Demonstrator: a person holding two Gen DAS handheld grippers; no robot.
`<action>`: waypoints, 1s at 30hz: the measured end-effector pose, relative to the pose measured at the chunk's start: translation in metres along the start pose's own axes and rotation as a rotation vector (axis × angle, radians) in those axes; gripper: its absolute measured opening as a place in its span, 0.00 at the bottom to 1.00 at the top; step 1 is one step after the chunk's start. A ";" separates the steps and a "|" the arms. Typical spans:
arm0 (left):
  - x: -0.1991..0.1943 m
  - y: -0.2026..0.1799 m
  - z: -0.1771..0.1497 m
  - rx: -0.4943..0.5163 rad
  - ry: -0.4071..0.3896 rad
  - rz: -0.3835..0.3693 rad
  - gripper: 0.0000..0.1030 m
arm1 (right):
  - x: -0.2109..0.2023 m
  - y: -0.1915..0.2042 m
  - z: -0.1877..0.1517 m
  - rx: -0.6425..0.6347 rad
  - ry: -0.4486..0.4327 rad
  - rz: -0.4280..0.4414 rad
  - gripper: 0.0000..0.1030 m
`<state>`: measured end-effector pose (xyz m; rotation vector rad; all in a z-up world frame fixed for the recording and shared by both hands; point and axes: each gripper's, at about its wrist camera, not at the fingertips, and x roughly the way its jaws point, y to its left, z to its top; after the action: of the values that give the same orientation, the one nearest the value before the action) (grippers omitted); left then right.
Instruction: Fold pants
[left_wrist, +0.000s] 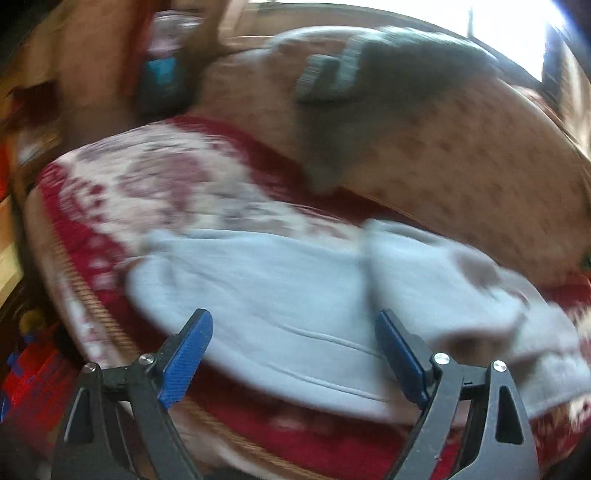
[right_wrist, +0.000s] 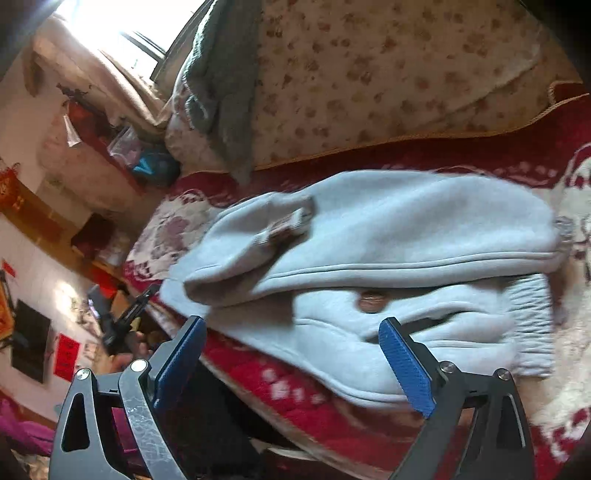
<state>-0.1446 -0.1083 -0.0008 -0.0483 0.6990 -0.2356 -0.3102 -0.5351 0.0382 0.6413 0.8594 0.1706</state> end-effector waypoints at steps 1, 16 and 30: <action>0.003 -0.012 -0.002 0.025 0.003 -0.009 0.86 | -0.002 -0.009 0.000 0.041 -0.005 0.021 0.95; 0.026 -0.091 -0.018 0.255 -0.030 0.125 0.86 | 0.028 -0.114 -0.019 0.486 0.010 0.121 0.94; 0.024 -0.091 -0.014 0.251 -0.056 0.119 0.86 | -0.010 -0.141 -0.003 0.563 -0.195 0.182 0.94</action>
<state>-0.1541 -0.2023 -0.0158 0.2243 0.6097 -0.2057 -0.3345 -0.6508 -0.0395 1.2442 0.6571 0.0248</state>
